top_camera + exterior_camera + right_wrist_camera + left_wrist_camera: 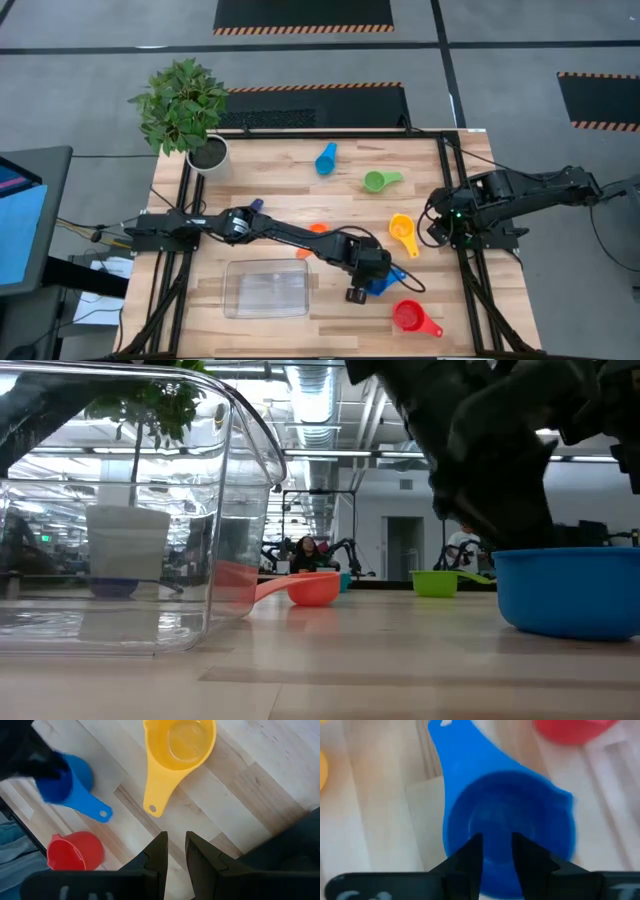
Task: Nest measuring cups in basket
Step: Put the red measuring cup into the transparent bin
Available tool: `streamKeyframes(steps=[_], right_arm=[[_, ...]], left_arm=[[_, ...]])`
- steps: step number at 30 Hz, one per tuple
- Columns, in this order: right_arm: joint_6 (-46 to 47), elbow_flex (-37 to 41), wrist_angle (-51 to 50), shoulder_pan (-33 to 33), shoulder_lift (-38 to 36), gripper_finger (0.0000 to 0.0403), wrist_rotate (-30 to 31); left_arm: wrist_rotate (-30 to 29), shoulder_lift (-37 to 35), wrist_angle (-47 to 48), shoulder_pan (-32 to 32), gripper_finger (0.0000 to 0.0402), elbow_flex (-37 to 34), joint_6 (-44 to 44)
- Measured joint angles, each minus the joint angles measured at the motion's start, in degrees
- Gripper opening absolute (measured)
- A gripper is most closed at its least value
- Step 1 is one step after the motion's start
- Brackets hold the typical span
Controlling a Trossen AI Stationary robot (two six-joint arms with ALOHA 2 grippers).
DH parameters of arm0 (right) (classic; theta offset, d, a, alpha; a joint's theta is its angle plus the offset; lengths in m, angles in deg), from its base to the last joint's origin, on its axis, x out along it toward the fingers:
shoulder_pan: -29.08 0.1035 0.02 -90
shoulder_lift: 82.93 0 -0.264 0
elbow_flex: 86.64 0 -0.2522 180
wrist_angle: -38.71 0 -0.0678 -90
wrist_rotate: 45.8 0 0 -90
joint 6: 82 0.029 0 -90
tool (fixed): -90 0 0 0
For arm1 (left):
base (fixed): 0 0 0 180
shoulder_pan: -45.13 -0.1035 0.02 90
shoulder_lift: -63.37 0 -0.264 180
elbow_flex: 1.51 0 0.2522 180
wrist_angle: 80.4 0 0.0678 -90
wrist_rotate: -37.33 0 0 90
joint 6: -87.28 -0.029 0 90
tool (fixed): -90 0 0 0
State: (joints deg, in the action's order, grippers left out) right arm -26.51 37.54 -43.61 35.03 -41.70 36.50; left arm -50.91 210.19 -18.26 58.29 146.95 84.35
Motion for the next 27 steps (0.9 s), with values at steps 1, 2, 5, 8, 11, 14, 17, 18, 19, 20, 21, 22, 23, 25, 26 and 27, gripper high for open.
streamKeyframes(steps=[1,2,5,8,11,14,17,18,19,20,21,22,23,25,26,27], right_arm=[[0.02,0.0,-0.06,0.02,0.0,0.0093,0.0],[0.02,0.0,-0.12,0.0,-0.02,0.0093,0.0],[0.02,0.0,-0.08,0.02,-0.01,0.0093,0.0],[0.02,0.0,-0.04,0.0,0.02,0.0093,0.0],[0.04,0.0,-0.04,0.0,-0.01,0.0093,0.0],[0.04,0.0,-0.05,0.0,-0.02,0.0093,0.0],[0.0,0.0,-0.05,0.0,0.0,0.0093,0.02],[-0.23,0.0,-0.04,0.0,0.0,0.0093,0.02],[-0.28,0.0,-0.04,0.0,0.0,0.0093,0.02],[-0.28,0.0,-0.06,0.0,0.0,0.0093,0.02],[-0.3,0.0,-0.06,0.0,0.0,0.0093,0.02],[-0.44,0.0,-0.09,0.01,0.0,0.0093,0.02],[-0.65,0.0,-0.12,0.01,0.0,0.0093,0.04],[-1.82,0.0,-0.2,0.0,-0.02,0.0093,0.04],[-2.13,0.0,-0.2,0.01,-0.02,0.0093,0.04],[-2.45,0.0,-0.22,0.02,0.0,0.0093,0.06]], left_arm=[[-0.72,0.03,0.99,-0.11,0.0094,0.0,-0.28],[-1.5,0.14,1.01,-0.34,0.0094,0.0,-0.34],[-4.33,0.48,0.82,-1.3,0.0094,0.04,-0.44],[-5.71,0.53,1.14,-3.11,0.0094,0.04,-0.89],[-7.17,0.53,3.21,-5.27,0.0094,0.04,-1.03],[-9.45,0.53,4.17,-7.64,0.0094,0.04,-2.68],[-10.57,0.53,4.75,-10.14,0.0094,0.04,-3.74],[-10.6,0.53,5.09,-10.94,0.0094,0.04,-3.73],[-10.47,0.53,5.54,-11.68,0.0094,0.05,-3.31],[-9.71,0.53,6.62,-12.42,0.0094,0.24,-2.42],[-8.07,0.38,8.14,-13.09,0.0094,0.26,-1.38],[-5.81,0.02,9.34,-13.65,0.0094,0.21,-0.31],[-2.87,-0.49,10.3,-14.28,0.0094,0.2,0.71],[3.47,-2.44,11.14,-15.13,0.0094,0.2,2.35],[6.69,-3.83,10.99,-15.36,0.0094,0.2,3.44],[9.59,-5.26,10.84,-15.5,0.0094,0.22,4.7]])
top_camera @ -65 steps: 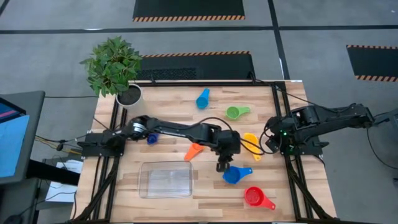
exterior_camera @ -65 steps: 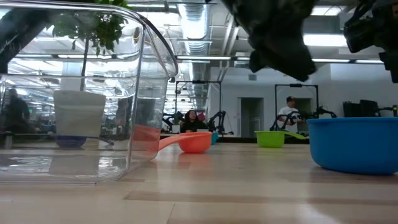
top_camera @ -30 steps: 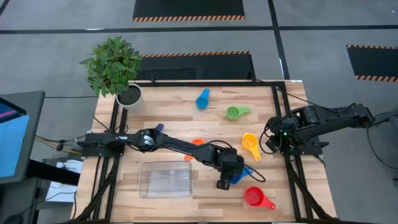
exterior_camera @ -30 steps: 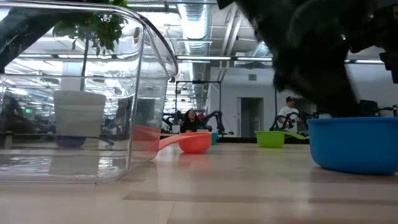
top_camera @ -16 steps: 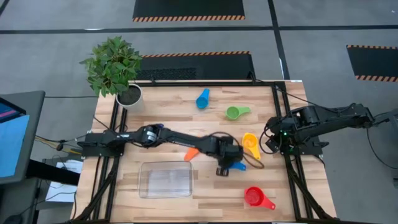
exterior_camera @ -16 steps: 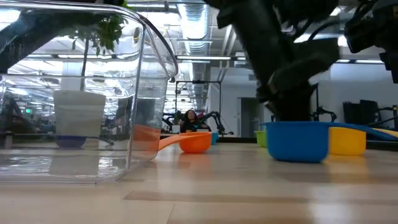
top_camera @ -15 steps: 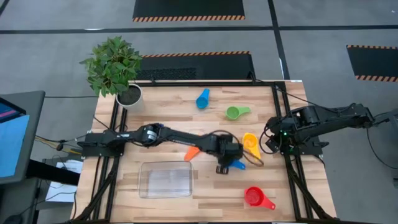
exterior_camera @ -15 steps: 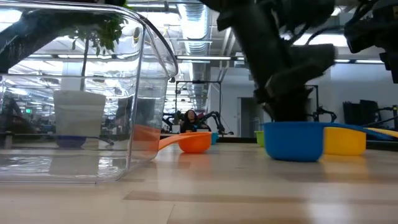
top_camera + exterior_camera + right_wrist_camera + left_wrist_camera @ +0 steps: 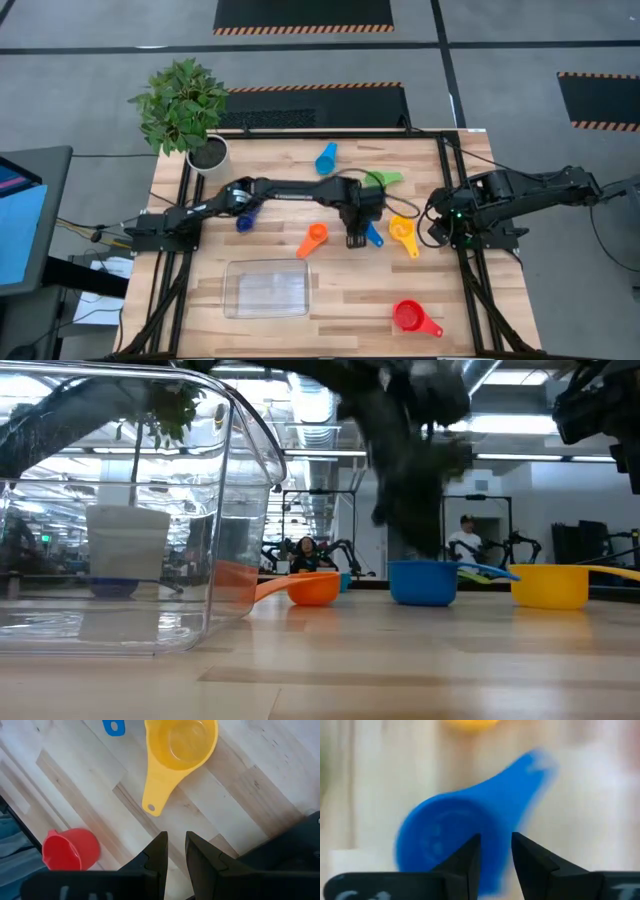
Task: Nest measuring cups in basket
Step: Put the red measuring cup into the transparent bin
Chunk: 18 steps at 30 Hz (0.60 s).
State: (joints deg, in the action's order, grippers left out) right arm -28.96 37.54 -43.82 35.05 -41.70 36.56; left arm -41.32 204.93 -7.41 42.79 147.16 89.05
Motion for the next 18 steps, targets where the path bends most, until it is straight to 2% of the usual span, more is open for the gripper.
streamKeyframes(steps=[4,8,10,14,18], right_arm=[[-0.99,0.0,0.0,-0.02,0.0,0.0093,0.06],[-1.03,0.0,-0.05,0.0,-0.02,0.0093,0.09],[-1.0,0.0,-0.21,-0.02,-0.02,0.0093,0.09],[-1.0,0.0,-0.24,-0.02,-0.02,0.0093,0.11],[-0.11,0.0,-0.18,-0.02,0.02,0.0093,0.16]], left_arm=[[8.96,-4.01,-3.66,0.66,0.0094,0.29,3.29],[14.0,-3.95,-11.79,5.17,0.0094,0.05,4.16],[13.7,-3.82,-17.22,7.78,0.0094,-0.08,4.12],[9.25,-3.41,-25.44,11.94,0.0094,-0.24,2.17],[8.48,-3.38,-32.08,14.5,0.0094,-0.17,-0.61]])
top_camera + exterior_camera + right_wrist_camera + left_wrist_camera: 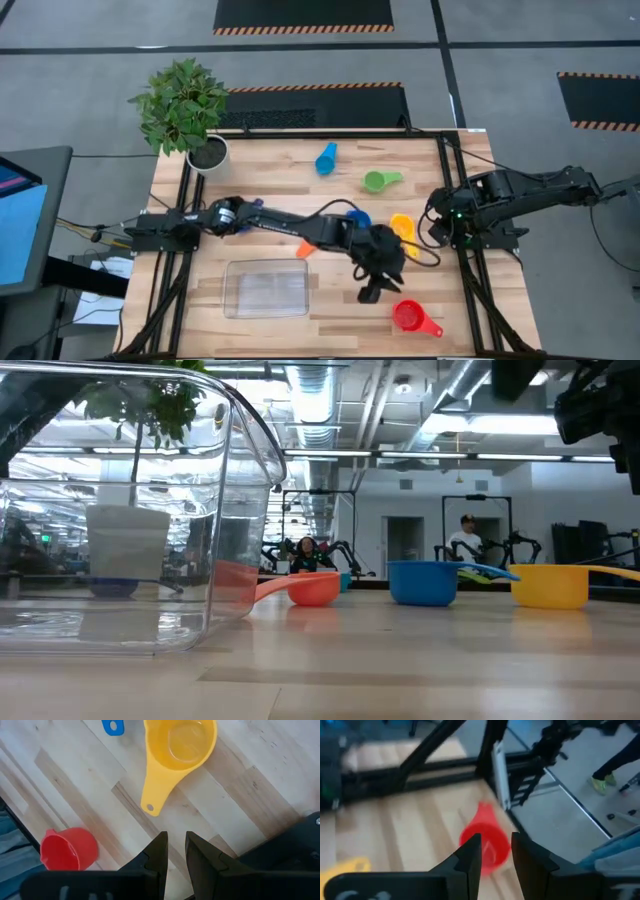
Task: Nest measuring cups in basket
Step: Put the red measuring cup into the transparent bin
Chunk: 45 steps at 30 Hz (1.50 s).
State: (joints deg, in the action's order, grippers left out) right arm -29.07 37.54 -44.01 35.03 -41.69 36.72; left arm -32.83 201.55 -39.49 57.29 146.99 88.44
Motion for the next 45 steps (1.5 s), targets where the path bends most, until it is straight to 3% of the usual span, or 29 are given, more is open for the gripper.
streamKeyframes(steps=[5,10,17,23,29,35,40,45], right_arm=[[3.88,0.0,0.97,0.09,0.01,0.0093,-0.14],[2.93,0.0,7.92,2.51,0.07,0.0093,-4.73],[14.02,0.0,22.85,9.39,-0.03,0.0084,-12.84],[25.85,0.0,31.76,16.58,0.16,0.0074,-12.03],[30.06,0.0,45.87,23.98,2.84,0.0072,-1.05],[26.82,0.0,58.14,30.65,9.75,0.0072,13.15],[16.09,-0.01,72.09,35.89,18.76,0.0072,26.03],[-2.34,-4.93,80.92,39.15,28.47,0.0072,40.91]], left_arm=[[-0.9,2.36,-3.5,1.9,0.0094,-0.04,-0.36],[-1.03,2.56,1.76,2.04,0.0094,0.02,1.21],[-1.62,-2.73,23.06,-0.4,0.0094,0.23,-3.38],[-5.04,-8.55,41.05,-3.3,0.0093,0.22,-8.75],[-6.01,-14.64,52.06,-4.97,0.0093,0.25,-14.79],[-7.2,-19.38,57.03,-5.81,0.0093,0.24,-16.1],[-6.67,-21.26,58.3,-5.77,0.0093,0.24,-16.03],[-5.29,-21.34,63.06,-5.85,0.0093,-1.24,-17.0]])
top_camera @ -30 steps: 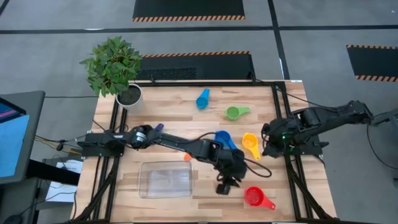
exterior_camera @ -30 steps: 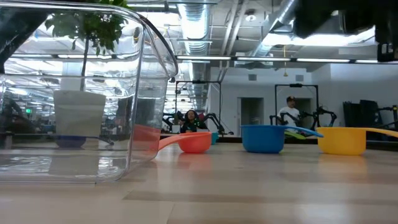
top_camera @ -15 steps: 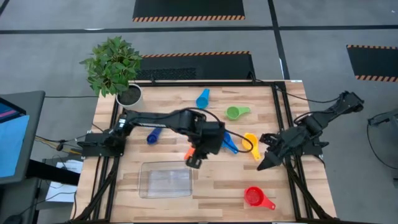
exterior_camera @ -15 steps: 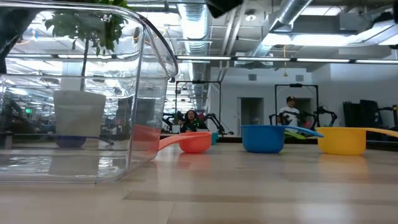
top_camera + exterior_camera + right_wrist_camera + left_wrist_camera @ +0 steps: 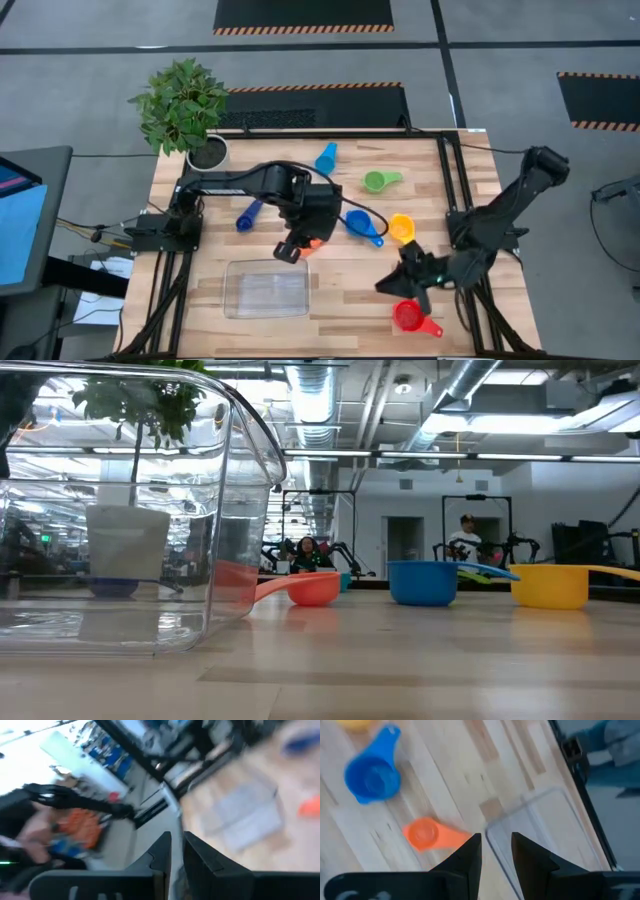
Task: Nest measuring cups in basket
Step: Put the red measuring cup into the transparent bin
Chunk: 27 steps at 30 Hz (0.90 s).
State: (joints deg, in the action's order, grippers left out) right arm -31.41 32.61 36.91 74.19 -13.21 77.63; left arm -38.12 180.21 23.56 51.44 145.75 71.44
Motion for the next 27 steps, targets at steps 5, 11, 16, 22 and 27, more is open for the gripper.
streamKeyframes(steps=[5,11,16,22,27], right_arm=[[-4.04,-10.56,-15.13,1.04,4.91,0.0072,9.0],[10.6,-26.1,-53.3,-2.42,8.36,0.0072,5.14],[19.91,-33.77,-70.51,-6.09,11.43,0.0072,-7.15],[31.12,-34.26,-75.99,-6.06,18.01,0.0072,-19.14],[39.91,-34.26,-74.55,-3.44,24.93,0.0072,-26.55]], left_arm=[[0.42,-2.08,-0.21,-1.53,0.0093,-6.11,3.85],[-0.71,-16.14,-0.29,-3.86,0.0093,-21.92,10.67],[-5.13,-32.32,-11.97,-4.22,0.0093,-39.57,17.02],[-6.3,-47.92,-31.52,-3.98,0.0093,-59.72,26.6],[-8.36,-55.14,-41.27,-3.98,0.0093,-69.04,31.44]])
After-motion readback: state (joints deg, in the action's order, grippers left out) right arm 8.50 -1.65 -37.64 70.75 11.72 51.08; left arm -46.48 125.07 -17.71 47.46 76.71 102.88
